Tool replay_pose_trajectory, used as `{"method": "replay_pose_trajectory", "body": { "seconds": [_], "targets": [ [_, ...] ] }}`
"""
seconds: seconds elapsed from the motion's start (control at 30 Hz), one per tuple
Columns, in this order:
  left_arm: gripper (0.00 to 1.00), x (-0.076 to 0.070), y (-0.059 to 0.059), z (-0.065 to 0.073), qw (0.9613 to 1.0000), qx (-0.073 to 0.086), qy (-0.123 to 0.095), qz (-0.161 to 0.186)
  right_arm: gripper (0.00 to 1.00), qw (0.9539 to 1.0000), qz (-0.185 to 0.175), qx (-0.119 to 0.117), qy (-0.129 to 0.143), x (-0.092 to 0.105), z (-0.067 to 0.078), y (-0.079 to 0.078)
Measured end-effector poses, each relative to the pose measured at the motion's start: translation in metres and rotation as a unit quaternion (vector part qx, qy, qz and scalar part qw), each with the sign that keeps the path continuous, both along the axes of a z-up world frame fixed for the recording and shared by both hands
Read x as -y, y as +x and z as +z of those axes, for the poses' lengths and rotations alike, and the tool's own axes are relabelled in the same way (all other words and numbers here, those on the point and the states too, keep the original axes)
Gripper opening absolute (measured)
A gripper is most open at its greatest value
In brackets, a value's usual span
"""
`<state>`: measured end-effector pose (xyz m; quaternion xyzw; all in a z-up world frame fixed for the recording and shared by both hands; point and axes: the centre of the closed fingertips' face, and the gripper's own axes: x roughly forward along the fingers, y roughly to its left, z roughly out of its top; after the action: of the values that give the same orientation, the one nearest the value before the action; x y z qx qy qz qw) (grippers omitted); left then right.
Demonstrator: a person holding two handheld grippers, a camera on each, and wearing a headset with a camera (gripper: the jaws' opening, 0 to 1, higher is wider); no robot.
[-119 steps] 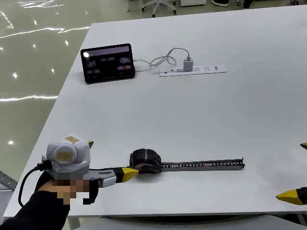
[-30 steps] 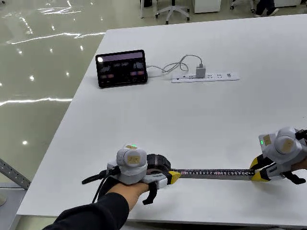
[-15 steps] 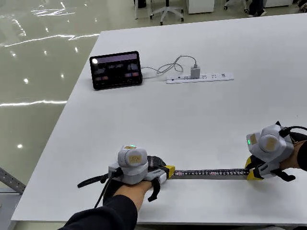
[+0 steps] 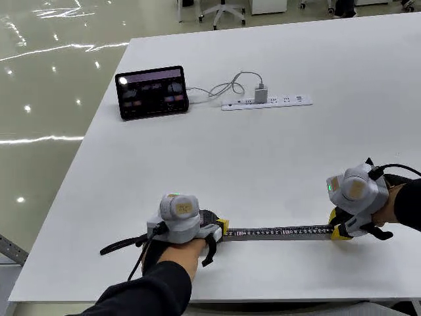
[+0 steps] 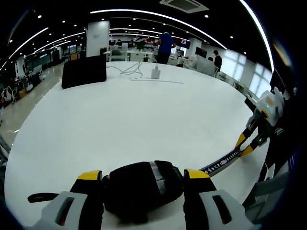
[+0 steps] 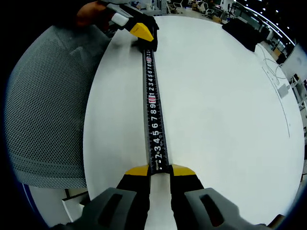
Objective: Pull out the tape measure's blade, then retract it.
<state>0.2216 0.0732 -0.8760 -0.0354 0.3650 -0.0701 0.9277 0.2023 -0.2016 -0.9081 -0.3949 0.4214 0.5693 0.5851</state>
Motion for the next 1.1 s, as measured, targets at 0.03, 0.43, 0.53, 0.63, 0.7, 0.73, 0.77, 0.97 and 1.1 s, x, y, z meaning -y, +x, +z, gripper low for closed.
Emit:
{"method": "replay_pose_trajectory", "body": {
  "seconds": [0.03,0.43,0.53,0.63,0.7,0.73,0.77,0.97,1.1],
  "targets": [
    [0.64,-0.0004,-0.001,0.0,1.0,0.001,0.001,-0.002,0.11,1.0,0.008,0.002,0.002,0.0002,-0.0006,0.0003],
    [0.63,-0.0007,-0.0015,-0.0007,0.9996,-0.001,0.023,-0.014,0.11,1.0,-0.002,-0.001,0.007,-0.0046,0.0041,-0.004],
    [0.62,-0.0008,-0.0021,-0.0011,0.9995,-0.003,0.027,-0.015,0.1,0.9999,0.001,0.007,0.011,-0.0046,0.0053,-0.006],
    [0.62,-0.0005,-0.0024,-0.0013,0.9994,-0.004,0.03,-0.017,0.1,0.9997,-0.012,0.004,0.019,-0.0054,0.0062,-0.006],
    [0.62,-0.0006,-0.0025,-0.0011,0.9994,-0.003,0.029,-0.016,0.1,0.9998,-0.008,0.005,0.016,-0.0064,0.0063,-0.0065],
    [0.62,-0.0006,-0.0024,-0.001,0.9994,-0.004,0.029,-0.016,0.1,0.9998,-0.008,0.005,0.015,-0.0069,0.0064,-0.0067],
    [0.62,-0.0004,-0.0027,-0.0009,0.9994,-0.004,0.029,-0.016,0.1,0.9999,-0.008,0.005,0.014,-0.007,0.0066,-0.0068],
    [0.62,0.0001,-0.0032,-0.0004,0.9995,-0.001,0.028,-0.017,0.11,0.9998,-0.011,0.005,0.017,-0.0077,0.0071,-0.0073],
    [0.62,0.0,-0.0032,-0.0005,0.9995,-0.002,0.027,-0.017,0.11,0.9998,-0.009,0.009,0.017,-0.0087,0.0072,-0.007]
  ]
}}
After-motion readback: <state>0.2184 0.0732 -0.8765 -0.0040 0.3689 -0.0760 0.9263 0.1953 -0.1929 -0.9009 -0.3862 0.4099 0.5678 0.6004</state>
